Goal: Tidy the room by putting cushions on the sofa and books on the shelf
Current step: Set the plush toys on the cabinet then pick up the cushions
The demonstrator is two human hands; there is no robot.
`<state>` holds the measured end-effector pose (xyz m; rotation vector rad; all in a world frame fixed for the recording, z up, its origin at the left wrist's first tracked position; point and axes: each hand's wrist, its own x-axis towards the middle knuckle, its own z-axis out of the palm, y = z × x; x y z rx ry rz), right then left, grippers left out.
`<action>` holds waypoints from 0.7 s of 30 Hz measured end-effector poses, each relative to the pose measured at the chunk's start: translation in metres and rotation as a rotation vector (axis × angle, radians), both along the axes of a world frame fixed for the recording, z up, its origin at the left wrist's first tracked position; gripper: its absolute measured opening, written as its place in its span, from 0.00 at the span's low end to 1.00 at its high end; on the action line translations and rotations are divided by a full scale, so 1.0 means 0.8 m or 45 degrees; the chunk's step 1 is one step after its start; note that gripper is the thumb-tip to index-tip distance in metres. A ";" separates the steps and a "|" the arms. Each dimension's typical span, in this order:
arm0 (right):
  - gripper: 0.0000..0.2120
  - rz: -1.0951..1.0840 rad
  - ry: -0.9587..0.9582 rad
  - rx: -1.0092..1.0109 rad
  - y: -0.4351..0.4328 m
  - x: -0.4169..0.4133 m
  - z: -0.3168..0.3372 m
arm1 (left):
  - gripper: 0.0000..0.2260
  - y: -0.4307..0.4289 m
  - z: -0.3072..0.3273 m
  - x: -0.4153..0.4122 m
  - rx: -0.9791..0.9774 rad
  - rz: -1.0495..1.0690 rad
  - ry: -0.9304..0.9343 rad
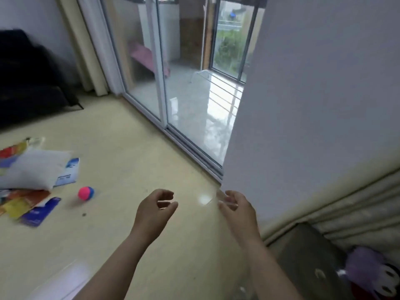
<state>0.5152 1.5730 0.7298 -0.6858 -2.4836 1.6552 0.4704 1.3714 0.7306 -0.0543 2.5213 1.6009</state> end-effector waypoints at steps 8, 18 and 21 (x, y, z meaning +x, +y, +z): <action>0.16 0.355 -0.010 -0.051 -0.287 -0.040 -0.013 | 0.08 -0.291 -0.005 0.030 -0.006 0.370 -0.022; 0.16 0.685 -0.044 -0.017 -0.513 -0.080 -0.015 | 0.07 -0.505 -0.018 0.056 0.041 0.696 -0.076; 0.17 0.756 -0.051 0.006 -0.566 -0.108 -0.022 | 0.07 -0.553 -0.025 0.043 0.041 0.772 -0.082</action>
